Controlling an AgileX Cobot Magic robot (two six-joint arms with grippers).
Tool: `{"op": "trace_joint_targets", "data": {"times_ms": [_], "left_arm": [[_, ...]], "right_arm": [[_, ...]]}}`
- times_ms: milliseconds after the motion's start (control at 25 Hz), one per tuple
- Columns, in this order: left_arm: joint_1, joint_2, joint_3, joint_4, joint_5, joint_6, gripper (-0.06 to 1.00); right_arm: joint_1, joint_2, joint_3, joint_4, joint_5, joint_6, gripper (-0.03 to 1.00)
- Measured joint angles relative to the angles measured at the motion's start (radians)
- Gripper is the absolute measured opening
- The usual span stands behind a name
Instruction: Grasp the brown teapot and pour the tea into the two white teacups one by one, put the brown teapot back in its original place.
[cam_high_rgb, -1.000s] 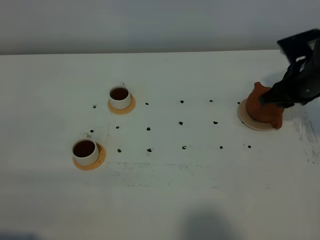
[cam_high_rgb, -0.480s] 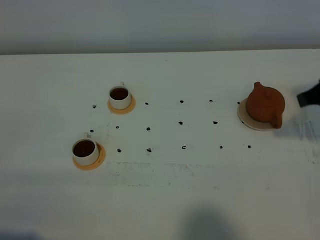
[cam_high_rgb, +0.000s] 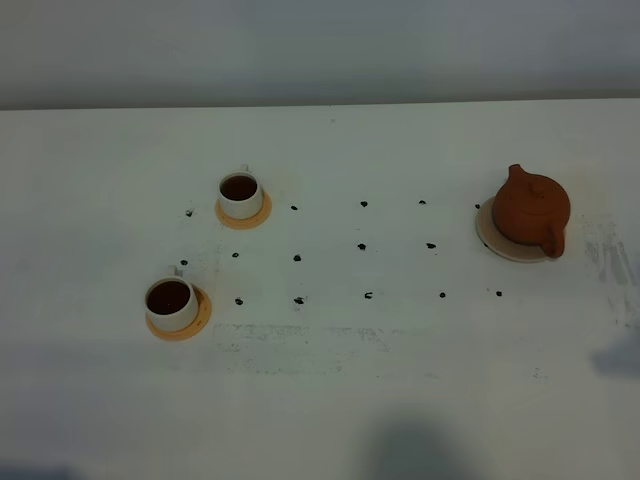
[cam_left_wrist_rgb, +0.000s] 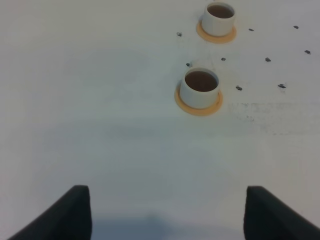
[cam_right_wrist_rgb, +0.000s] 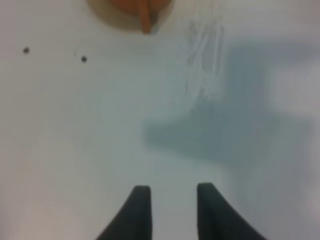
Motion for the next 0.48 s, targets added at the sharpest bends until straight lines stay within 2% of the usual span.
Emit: {"op": "trace_joint_targets", "data": {"times_ms": [480], "left_arm": [[0.0,0.0,0.0,0.0,0.0,0.0,0.61]], "right_arm": [[0.0,-0.258,0.24,0.056,0.03,0.055,0.24]]}}
